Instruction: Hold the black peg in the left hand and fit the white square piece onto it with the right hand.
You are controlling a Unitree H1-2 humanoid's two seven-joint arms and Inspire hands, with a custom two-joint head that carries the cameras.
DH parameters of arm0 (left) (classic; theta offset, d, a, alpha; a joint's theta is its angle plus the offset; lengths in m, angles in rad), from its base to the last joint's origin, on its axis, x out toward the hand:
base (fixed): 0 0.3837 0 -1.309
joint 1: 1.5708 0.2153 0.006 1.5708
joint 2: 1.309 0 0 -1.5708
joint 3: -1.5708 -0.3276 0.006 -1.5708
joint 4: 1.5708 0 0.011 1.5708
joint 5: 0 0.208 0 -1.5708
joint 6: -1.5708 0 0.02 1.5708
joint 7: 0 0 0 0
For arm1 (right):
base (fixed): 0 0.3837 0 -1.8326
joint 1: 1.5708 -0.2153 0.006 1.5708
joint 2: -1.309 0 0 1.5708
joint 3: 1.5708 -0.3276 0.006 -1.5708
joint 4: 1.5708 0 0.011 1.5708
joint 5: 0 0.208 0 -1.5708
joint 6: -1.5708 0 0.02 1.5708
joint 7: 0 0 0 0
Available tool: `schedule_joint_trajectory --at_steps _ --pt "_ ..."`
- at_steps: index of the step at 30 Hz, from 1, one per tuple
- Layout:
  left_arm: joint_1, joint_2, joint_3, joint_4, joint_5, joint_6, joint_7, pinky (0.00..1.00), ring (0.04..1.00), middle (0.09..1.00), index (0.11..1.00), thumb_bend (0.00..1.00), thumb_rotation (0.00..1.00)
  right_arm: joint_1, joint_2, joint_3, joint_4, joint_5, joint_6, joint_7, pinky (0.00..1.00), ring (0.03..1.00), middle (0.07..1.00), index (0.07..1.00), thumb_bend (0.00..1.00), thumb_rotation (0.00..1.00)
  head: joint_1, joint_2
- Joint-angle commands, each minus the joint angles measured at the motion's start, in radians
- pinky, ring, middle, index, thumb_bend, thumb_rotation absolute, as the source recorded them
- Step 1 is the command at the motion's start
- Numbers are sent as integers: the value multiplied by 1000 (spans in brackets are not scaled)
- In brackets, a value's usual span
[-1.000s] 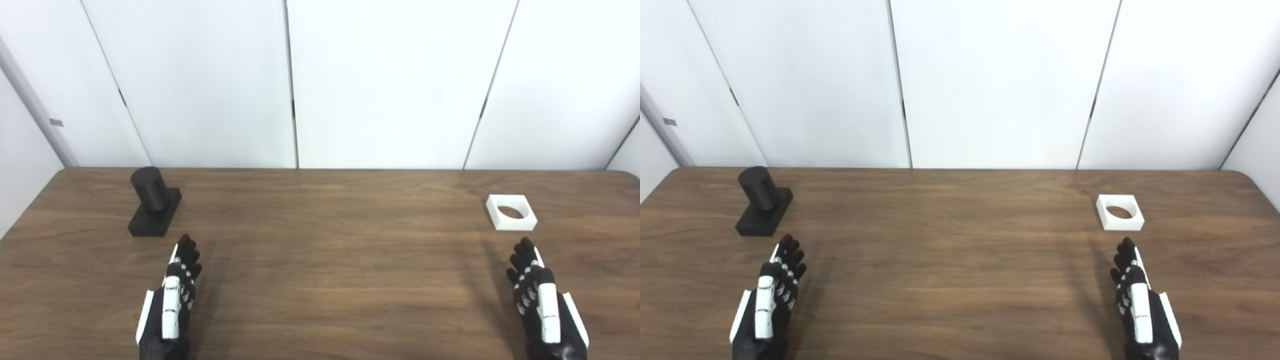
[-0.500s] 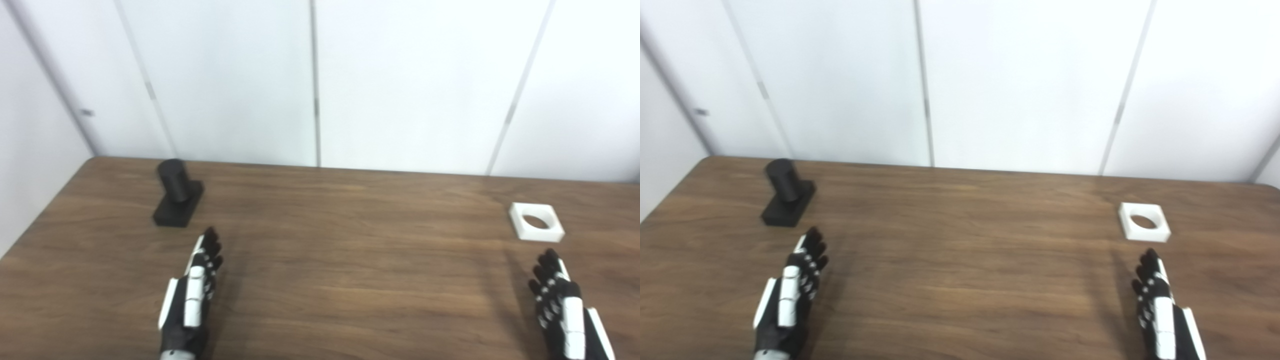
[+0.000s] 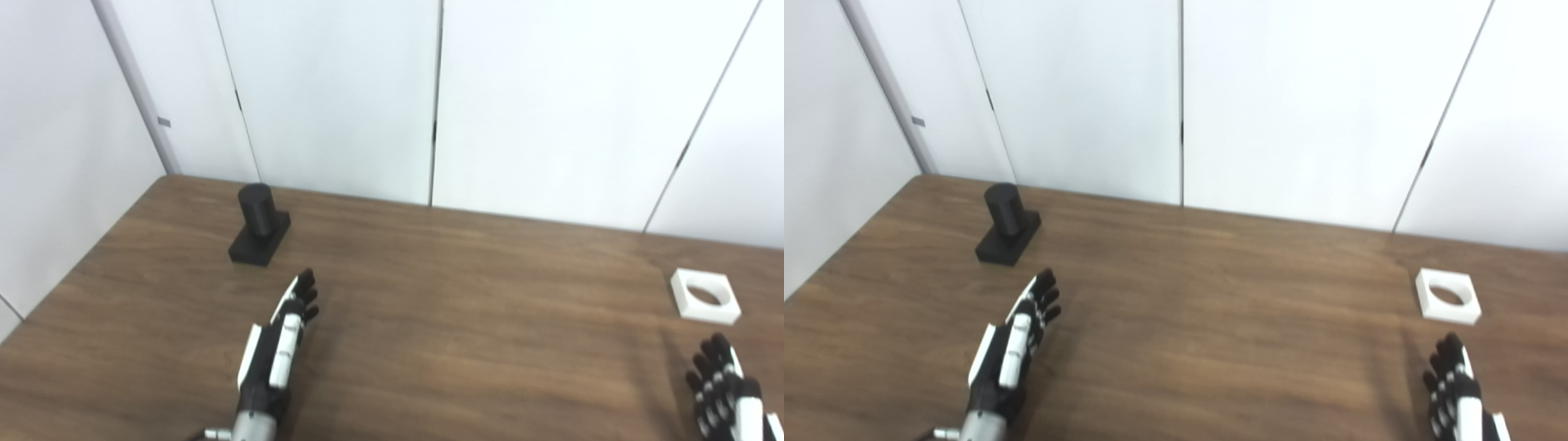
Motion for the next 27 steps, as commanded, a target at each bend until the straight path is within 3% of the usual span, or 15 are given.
schedule_joint_trajectory --at_steps 1,7,15,20,24,27 --pt "9 -70 -8 0 13 -35 12 940 959 968 949 511 964 8 -1 -9 4 -8 -36 8 1000 1000 1000 1000 674 1000 7 -5" --pt "10 -72 -19 7 15 -38 13 942 966 973 965 537 956 8 15 -26 1 -11 -40 -10 992 1000 976 983 653 994 21 -15" --pt "10 -78 -23 15 20 -46 23 921 964 974 972 512 964 5 15 -28 2 -12 -36 -10 883 966 946 949 655 970 21 -20" --pt "12 -80 -30 16 48 -46 40 927 950 961 966 522 959 5 13 -31 4 -13 -40 -10 874 957 938 937 659 967 20 -14" --pt "16 -71 -43 -1 117 -9 66 954 954 963 965 549 897 5 11 -33 4 -13 -37 -10 845 939 928 927 667 967 6 0" --pt "20 -63 -51 -24 175 25 78 971 976 977 976 484 833 3 9 -35 7 -11 -36 -8 833 937 929 923 682 957 -21 11"
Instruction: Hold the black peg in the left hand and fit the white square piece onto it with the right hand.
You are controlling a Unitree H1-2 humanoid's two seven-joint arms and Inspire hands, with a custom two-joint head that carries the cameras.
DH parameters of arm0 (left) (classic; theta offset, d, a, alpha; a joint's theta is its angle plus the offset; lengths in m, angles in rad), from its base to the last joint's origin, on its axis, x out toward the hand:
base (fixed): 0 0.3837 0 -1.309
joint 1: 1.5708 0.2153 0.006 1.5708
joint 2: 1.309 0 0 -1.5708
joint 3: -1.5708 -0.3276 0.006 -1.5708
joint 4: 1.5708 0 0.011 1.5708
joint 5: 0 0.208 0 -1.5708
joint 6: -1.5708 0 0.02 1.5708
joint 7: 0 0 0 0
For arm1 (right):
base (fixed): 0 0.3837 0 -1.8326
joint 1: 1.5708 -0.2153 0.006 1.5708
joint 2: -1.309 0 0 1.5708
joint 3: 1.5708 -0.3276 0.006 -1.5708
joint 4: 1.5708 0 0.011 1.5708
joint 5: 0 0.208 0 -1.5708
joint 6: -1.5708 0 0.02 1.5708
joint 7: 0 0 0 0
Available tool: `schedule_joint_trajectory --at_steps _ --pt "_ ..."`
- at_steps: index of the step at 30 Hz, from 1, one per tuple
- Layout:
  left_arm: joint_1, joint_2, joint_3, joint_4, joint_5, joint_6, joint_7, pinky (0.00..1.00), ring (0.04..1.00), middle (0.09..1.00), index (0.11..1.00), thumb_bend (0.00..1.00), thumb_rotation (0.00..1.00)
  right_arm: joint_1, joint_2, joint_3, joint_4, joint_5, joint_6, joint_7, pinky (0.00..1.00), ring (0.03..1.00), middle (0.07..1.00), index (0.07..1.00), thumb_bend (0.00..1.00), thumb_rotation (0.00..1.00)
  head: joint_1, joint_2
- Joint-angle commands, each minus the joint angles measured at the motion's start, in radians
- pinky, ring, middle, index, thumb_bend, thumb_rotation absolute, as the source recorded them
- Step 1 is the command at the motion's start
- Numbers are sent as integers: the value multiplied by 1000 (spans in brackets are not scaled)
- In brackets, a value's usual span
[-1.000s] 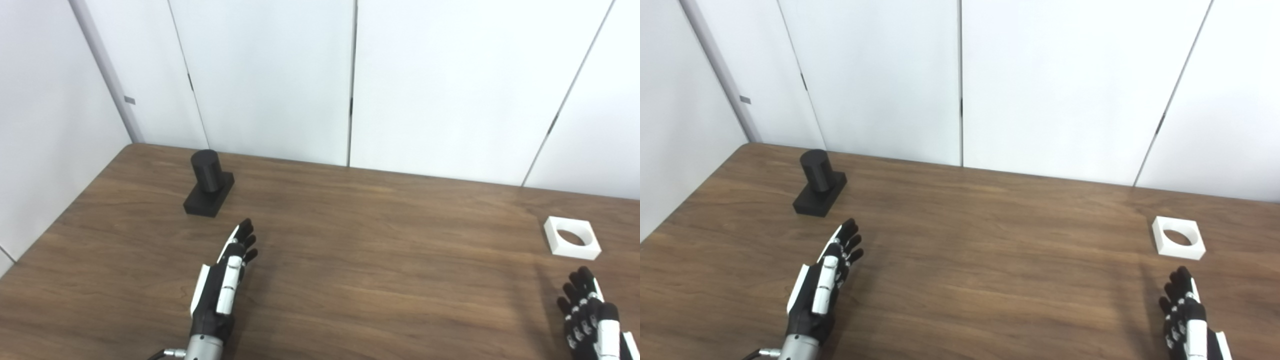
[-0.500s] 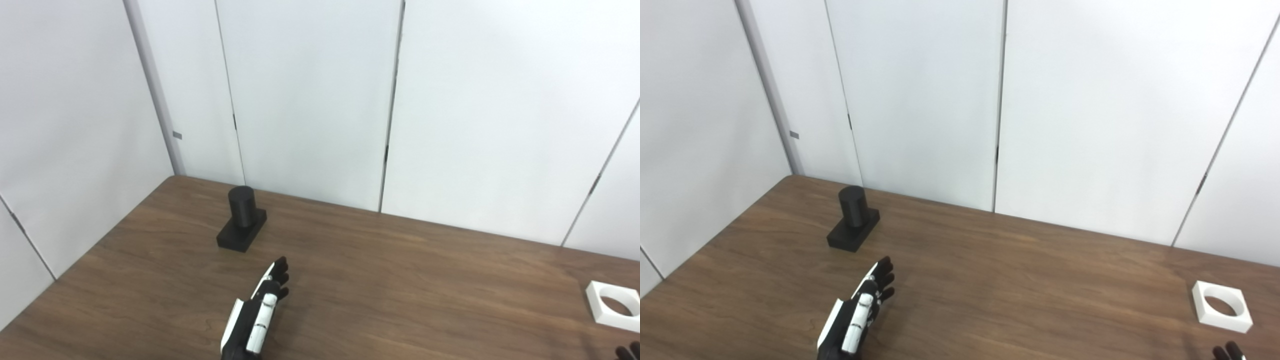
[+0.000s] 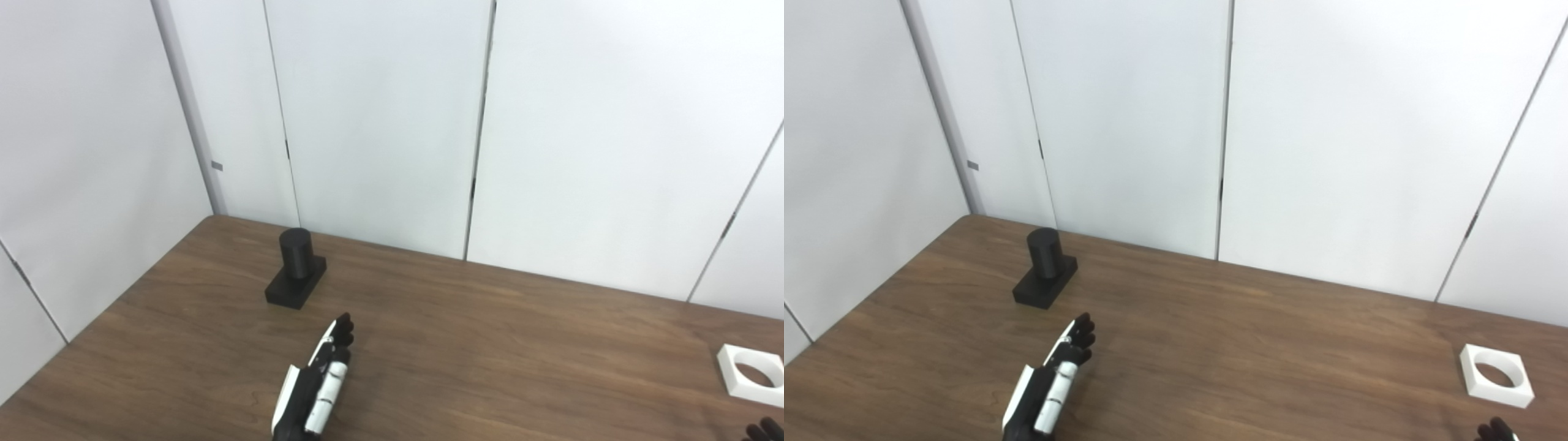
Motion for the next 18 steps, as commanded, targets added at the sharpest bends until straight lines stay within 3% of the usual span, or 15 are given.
schedule_joint_trajectory --at_steps 1,3,5,7,10,13,18 --pt "24 -57 -6 -31 53 24 20 948 976 974 977 455 766 2 8 -8 2 1 -29 2 835 935 928 921 695 945 -17 7" --pt "27 -58 -4 -45 84 47 36 927 964 966 975 431 630 4 6 -5 -2 1 -27 7 860 941 932 923 717 942 -19 7" --pt "31 -64 3 -70 117 81 56 909 944 956 970 435 422 9 5 -1 -4 -6 -27 9 904 960 945 935 727 955 -16 5" --pt "30 -59 8 -114 171 135 72 889 915 933 963 480 298 11 7 0 -7 -9 -24 9 948 978 959 950 715 969 -8 2" --pt "11 -16 9 -197 274 251 59 868 912 940 982 544 194 11 13 2 -10 -11 -19 6 979 984 959 950 721 974 -3 2" --pt "-29 42 20 -264 409 361 37 880 915 937 971 629 233 4 11 6 11 -32 -49 7 906 966 952 943 729 956 -1 0" --pt "-94 113 28 -279 662 442 37 793 902 947 942 714 370 -2 10 3 23 -34 -50 11 860 960 950 946 763 934 -2 -1"
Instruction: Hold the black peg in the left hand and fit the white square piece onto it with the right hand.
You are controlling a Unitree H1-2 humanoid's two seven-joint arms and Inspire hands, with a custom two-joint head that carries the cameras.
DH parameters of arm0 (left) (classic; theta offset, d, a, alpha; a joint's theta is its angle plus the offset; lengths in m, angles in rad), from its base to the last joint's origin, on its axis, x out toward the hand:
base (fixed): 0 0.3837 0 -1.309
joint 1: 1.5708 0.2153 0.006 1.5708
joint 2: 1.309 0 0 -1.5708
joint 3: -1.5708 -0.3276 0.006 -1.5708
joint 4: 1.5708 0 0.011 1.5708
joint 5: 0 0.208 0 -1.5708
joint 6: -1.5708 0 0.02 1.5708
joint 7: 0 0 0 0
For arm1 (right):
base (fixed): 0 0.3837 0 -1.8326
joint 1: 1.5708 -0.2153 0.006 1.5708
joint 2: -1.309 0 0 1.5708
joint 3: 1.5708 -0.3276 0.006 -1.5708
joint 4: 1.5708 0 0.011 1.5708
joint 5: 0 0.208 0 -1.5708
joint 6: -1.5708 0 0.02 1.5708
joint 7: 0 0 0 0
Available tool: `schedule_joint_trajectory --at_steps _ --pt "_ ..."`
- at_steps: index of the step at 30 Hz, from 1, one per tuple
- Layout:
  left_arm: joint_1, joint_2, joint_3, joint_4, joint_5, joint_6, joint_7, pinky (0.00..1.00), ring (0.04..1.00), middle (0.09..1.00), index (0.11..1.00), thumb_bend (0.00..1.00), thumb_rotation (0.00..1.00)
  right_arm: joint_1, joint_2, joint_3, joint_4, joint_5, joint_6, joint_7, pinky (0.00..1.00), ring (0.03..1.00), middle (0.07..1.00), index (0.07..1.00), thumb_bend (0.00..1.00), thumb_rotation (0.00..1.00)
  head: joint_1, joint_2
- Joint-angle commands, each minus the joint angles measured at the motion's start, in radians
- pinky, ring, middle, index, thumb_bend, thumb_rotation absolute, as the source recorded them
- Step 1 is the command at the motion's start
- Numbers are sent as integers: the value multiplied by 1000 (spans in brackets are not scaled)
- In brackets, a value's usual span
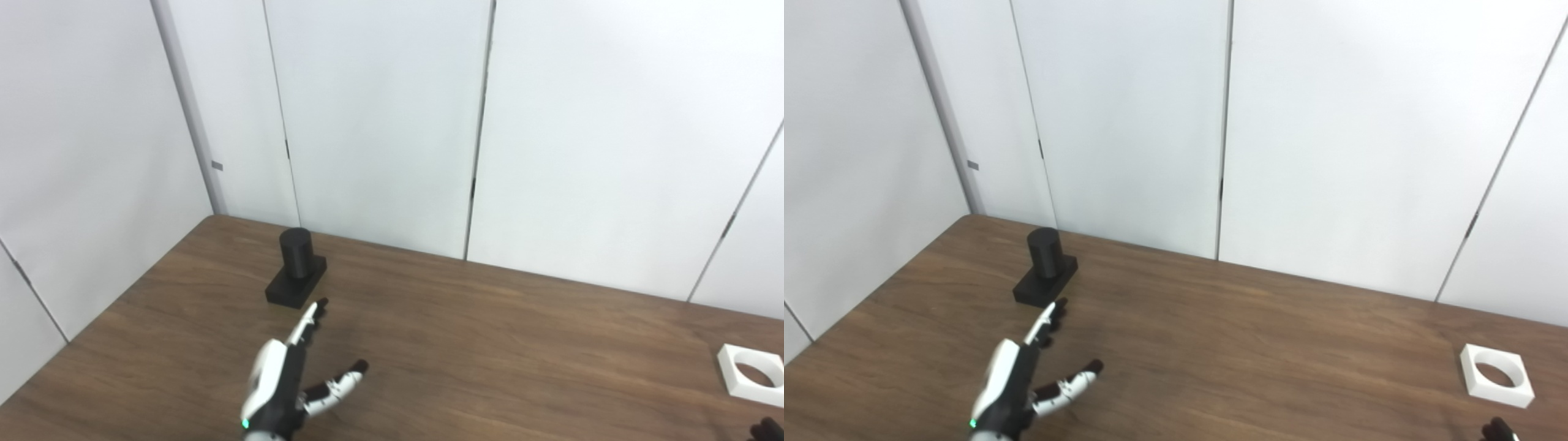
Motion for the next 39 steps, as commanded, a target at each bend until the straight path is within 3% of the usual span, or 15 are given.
schedule_joint_trajectory --at_steps 1,5,9,12,15,18,25,31,39 --pt "-57 32 4 -29 122 15 10 790 909 953 945 724 416 -5 10 1 21 4 -38 7 871 961 948 944 765 932 4 1" --pt "-98 69 -8 13 283 66 -6 941 971 946 942 797 593 -5 11 0 22 12 -46 14 869 959 939 937 741 934 4 1" --pt "-137 96 -2 30 450 149 -207 997 999 995 995 838 834 -1 6 6 22 0 -54 20 884 955 939 946 713 920 -4 2" --pt "-164 92 33 51 534 151 -310 1000 1000 1000 1000 873 919 2 2 9 21 -11 -59 23 897 953 941 952 677 902 -11 4" --pt "-199 96 61 93 582 151 -365 1000 1000 1000 1000 893 960 6 8 6 12 -18 -44 15 908 952 934 944 669 882 -15 6" --pt "-224 99 77 123 588 150 -379 1000 1000 1000 1000 891 956 6 13 3 9 -7 -45 17 914 956 935 944 644 869 -17 7" --pt "-299 92 117 249 574 150 -338 1000 1000 1000 1000 914 953 13 20 2 -6 -1 -33 14 969 967 939 950 593 850 -19 8" --pt "-347 100 141 307 582 151 -350 1000 1000 1000 1000 892 958 14 21 4 -8 -8 -27 9 930 952 933 950 602 857 -16 9" --pt "-394 105 147 398 623 151 -330 1000 1000 1000 1000 888 969 15 17 5 -1 15 -48 25 978 965 943 965 593 877 -12 12"
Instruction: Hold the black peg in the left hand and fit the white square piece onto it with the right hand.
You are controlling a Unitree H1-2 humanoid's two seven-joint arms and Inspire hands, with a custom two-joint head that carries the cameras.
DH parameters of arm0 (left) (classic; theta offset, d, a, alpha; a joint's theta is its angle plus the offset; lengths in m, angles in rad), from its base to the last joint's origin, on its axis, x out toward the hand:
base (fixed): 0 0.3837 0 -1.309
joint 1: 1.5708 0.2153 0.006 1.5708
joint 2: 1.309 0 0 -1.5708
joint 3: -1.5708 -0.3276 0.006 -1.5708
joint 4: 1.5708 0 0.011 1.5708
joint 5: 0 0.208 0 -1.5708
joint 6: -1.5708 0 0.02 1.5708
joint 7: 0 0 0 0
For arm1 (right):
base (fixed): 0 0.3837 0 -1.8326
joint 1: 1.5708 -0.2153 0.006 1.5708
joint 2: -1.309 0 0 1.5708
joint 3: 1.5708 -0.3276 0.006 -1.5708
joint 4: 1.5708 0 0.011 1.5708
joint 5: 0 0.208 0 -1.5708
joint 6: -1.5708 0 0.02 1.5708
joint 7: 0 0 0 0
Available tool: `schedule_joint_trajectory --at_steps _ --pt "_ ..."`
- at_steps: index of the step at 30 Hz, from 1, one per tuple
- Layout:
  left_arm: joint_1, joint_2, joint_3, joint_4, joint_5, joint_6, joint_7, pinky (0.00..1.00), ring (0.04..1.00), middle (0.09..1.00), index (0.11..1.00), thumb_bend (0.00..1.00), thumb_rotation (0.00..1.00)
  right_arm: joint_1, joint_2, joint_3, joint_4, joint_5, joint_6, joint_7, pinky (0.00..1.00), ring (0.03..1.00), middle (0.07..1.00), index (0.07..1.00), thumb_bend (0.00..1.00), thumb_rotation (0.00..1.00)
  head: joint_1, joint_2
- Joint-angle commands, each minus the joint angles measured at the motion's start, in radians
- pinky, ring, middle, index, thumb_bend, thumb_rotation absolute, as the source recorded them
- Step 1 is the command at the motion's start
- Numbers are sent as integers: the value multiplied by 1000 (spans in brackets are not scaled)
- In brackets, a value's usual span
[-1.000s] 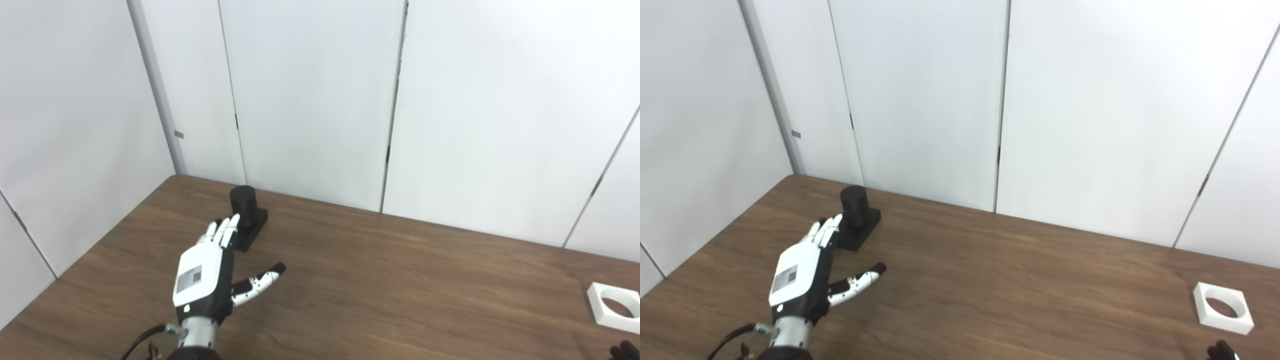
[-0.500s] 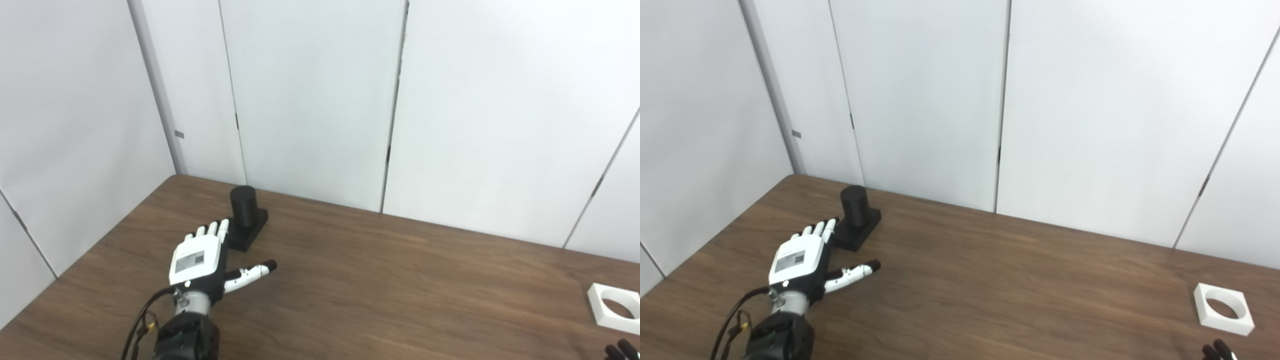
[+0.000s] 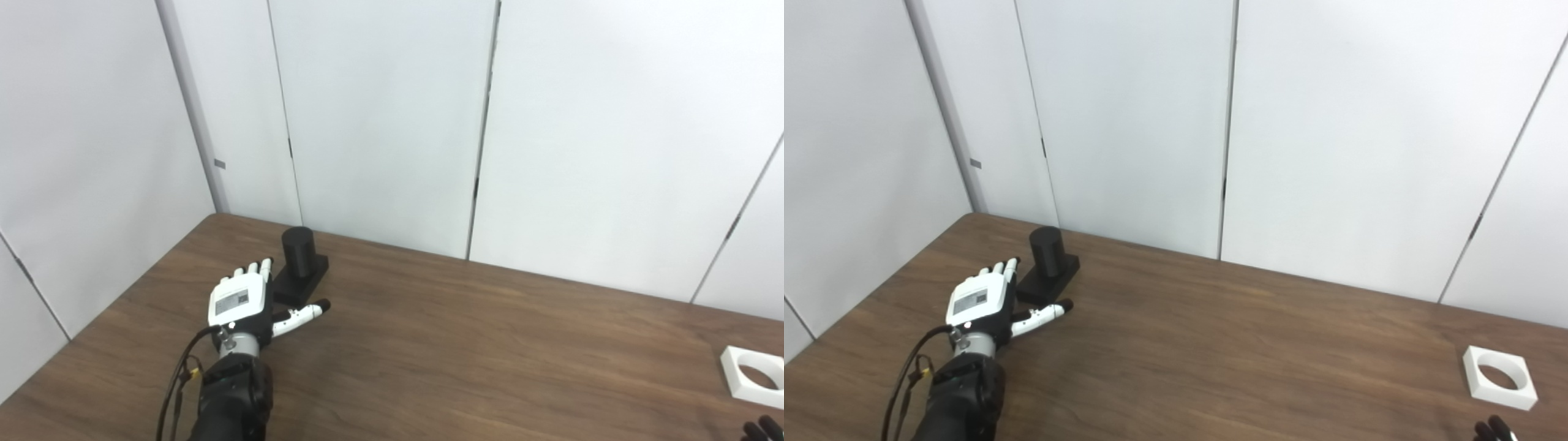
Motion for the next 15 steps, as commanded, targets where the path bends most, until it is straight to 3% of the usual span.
schedule_joint_trajectory --at_steps 1,7,15 --pt "-52 19 14 4 29 2 41 1000 1000 1000 1000 888 970 10 14 4 4 20 -29 11 976 966 945 967 591 879 1 1" --pt "-95 22 29 110 29 3 105 1000 1000 994 936 871 986 8 26 -1 4 26 -32 5 898 944 931 955 599 851 4 3" --pt "-130 26 36 167 29 3 132 1000 1000 977 906 876 970 11 32 -5 2 37 -39 4 881 930 908 948 643 846 0 7"
